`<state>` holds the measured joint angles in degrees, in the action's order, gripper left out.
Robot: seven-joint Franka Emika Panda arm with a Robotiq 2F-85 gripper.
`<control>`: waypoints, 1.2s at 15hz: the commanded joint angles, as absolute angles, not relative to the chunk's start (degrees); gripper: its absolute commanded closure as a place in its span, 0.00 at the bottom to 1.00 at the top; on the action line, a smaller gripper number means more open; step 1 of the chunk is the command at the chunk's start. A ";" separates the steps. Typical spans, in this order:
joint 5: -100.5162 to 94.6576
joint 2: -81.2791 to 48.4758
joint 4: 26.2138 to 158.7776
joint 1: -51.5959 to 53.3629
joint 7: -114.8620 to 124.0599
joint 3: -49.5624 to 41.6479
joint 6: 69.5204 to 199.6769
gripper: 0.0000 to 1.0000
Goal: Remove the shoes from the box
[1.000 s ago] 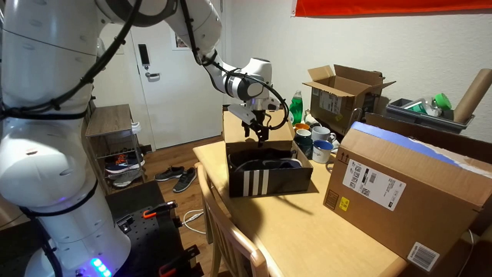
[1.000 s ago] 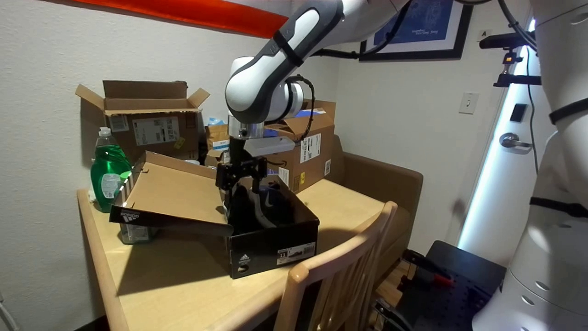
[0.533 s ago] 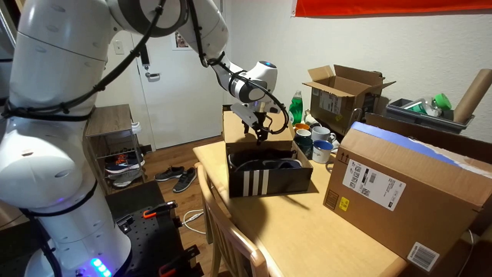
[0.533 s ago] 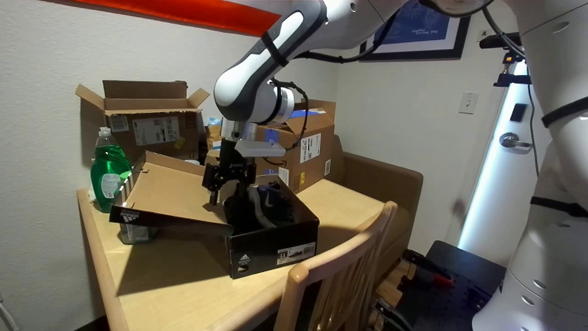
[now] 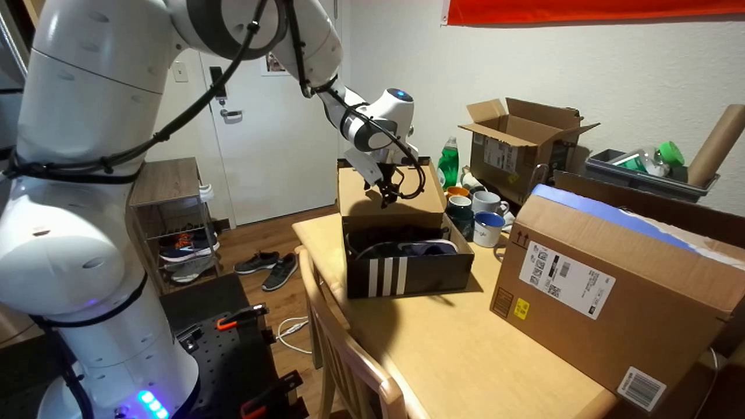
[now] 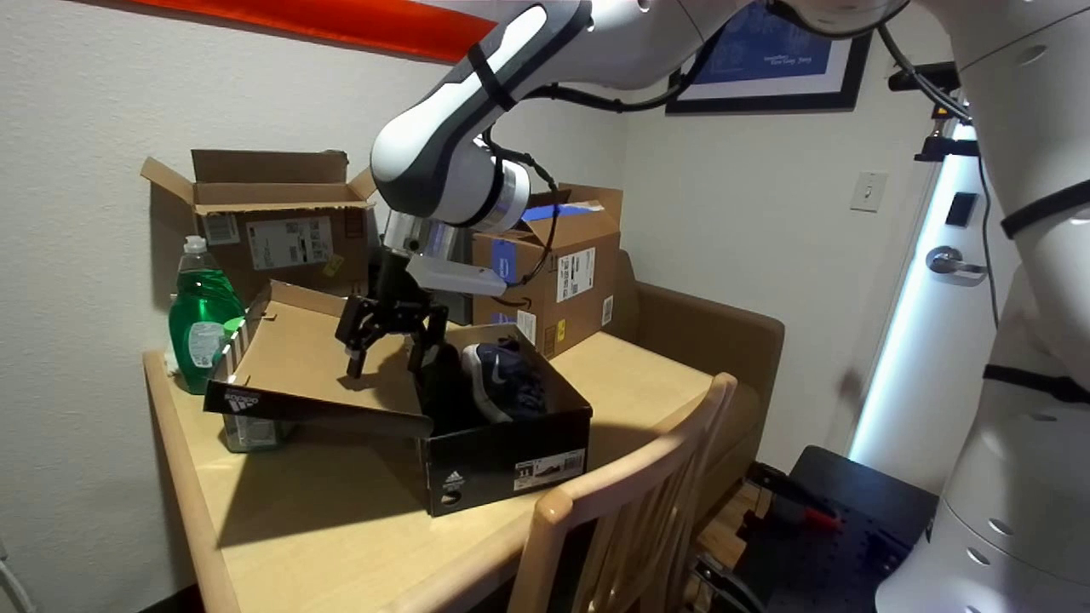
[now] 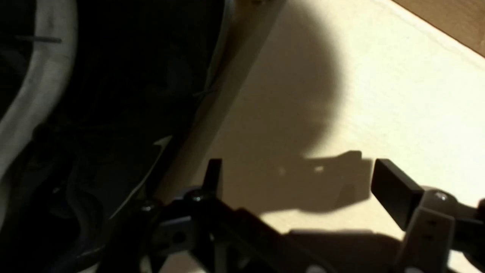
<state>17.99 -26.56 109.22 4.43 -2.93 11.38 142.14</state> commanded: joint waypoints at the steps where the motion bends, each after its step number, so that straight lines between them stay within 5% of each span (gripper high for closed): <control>1: 14.08 -23.92 111.33 4.98 -0.65 8.48 141.06 0.00; 18: -5.94 -19.87 117.58 8.83 12.11 0.93 136.34 0.00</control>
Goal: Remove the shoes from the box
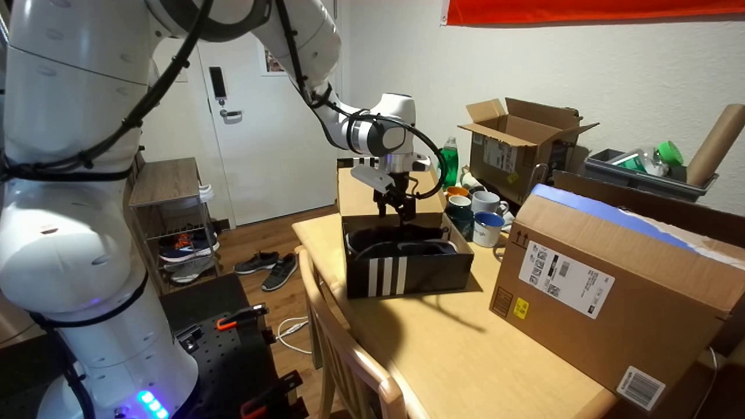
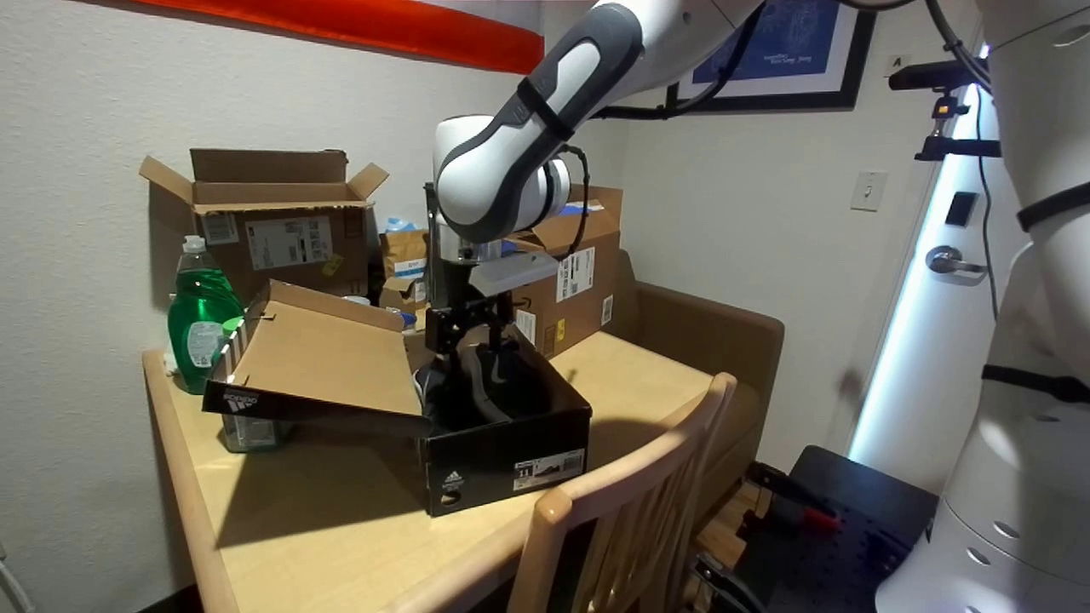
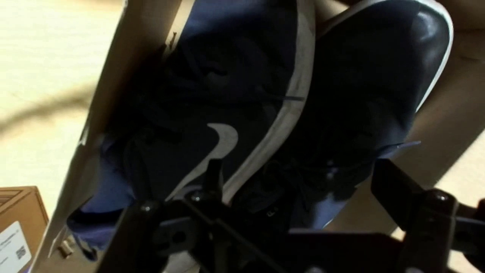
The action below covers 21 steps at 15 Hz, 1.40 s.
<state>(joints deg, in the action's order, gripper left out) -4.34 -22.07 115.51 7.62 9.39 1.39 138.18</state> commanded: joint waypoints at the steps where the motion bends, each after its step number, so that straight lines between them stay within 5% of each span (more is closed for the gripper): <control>1: -5.84 -19.92 117.67 8.92 12.13 1.01 136.20 0.00; 14: -6.38 -22.18 115.87 9.92 14.83 0.95 135.59 0.00; 21: 12.26 -23.54 114.49 6.43 12.59 6.54 138.35 0.00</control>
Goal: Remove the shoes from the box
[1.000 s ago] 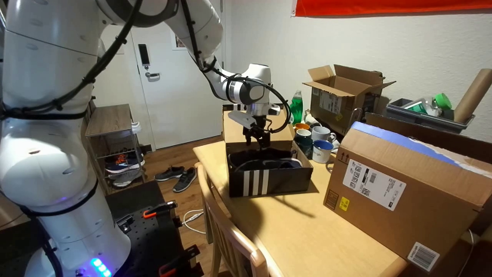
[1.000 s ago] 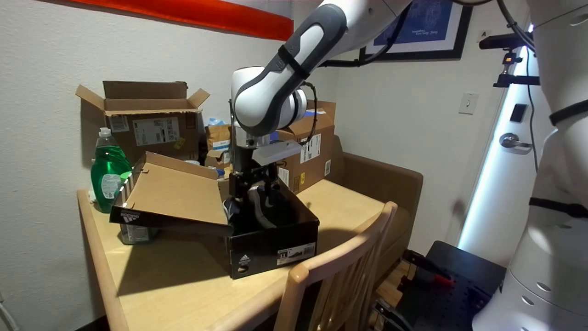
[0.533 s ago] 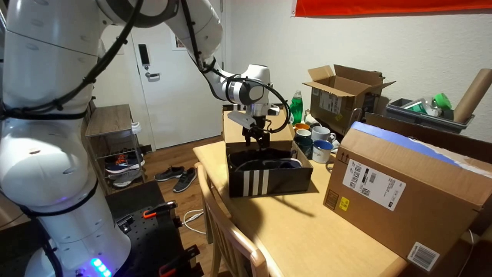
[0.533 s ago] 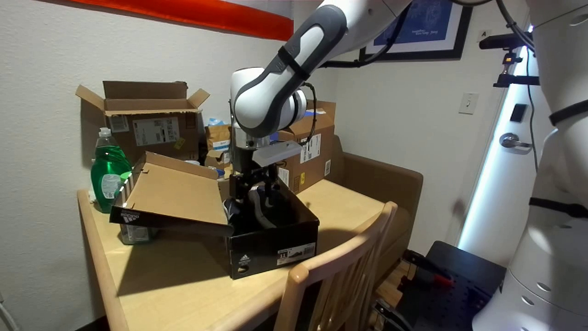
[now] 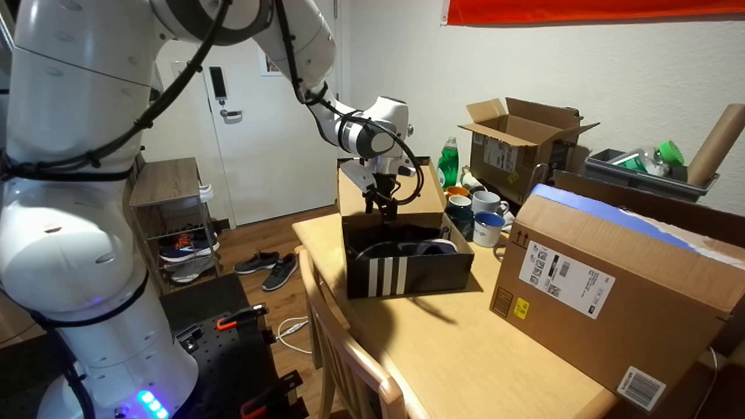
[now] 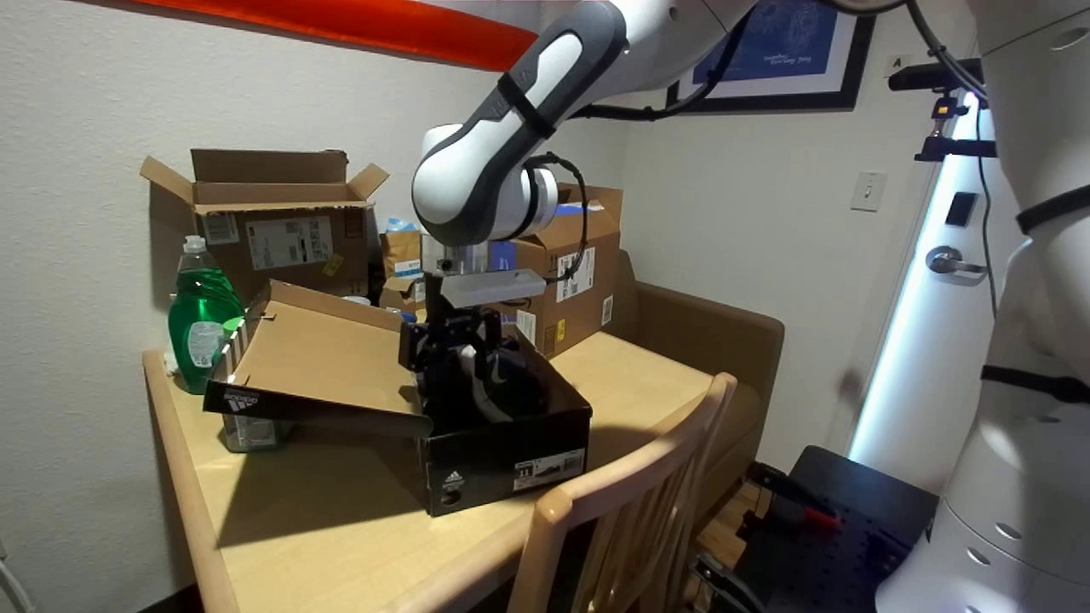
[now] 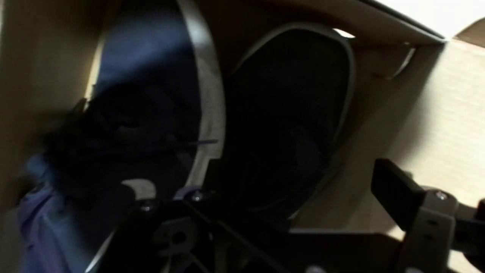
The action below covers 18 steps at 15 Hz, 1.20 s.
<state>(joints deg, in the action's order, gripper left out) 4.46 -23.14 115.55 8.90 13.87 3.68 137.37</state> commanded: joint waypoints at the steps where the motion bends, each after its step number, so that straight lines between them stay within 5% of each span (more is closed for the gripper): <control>1: 15.76 -23.56 114.34 5.76 11.77 7.37 138.88 0.00; 18: 22.19 -25.03 115.54 4.98 11.22 7.50 144.47 0.00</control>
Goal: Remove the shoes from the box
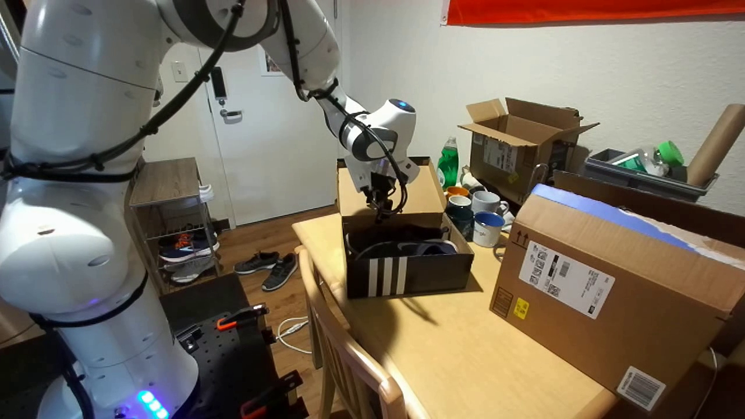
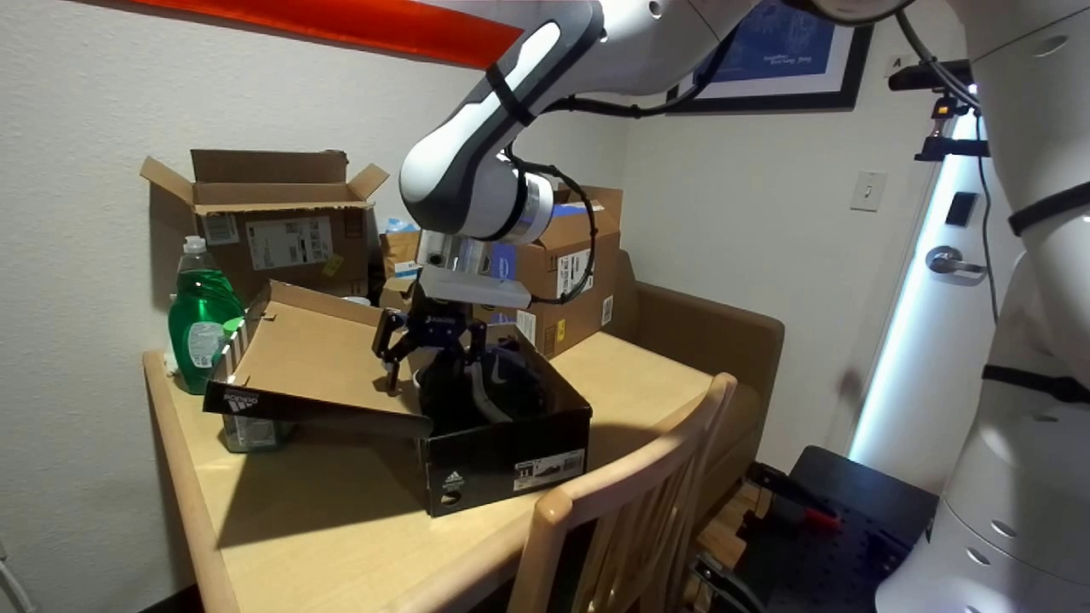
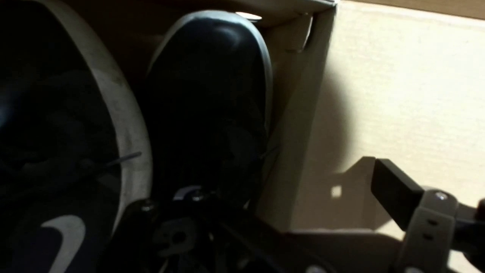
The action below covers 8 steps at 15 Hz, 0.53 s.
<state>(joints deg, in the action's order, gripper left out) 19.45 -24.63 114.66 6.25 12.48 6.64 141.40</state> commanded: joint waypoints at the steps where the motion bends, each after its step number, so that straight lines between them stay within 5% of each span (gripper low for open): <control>1: 24.68 -25.02 115.95 3.93 10.35 8.37 145.64 0.00; 8: 55.51 -21.57 121.00 -5.15 -5.55 19.34 154.73 0.00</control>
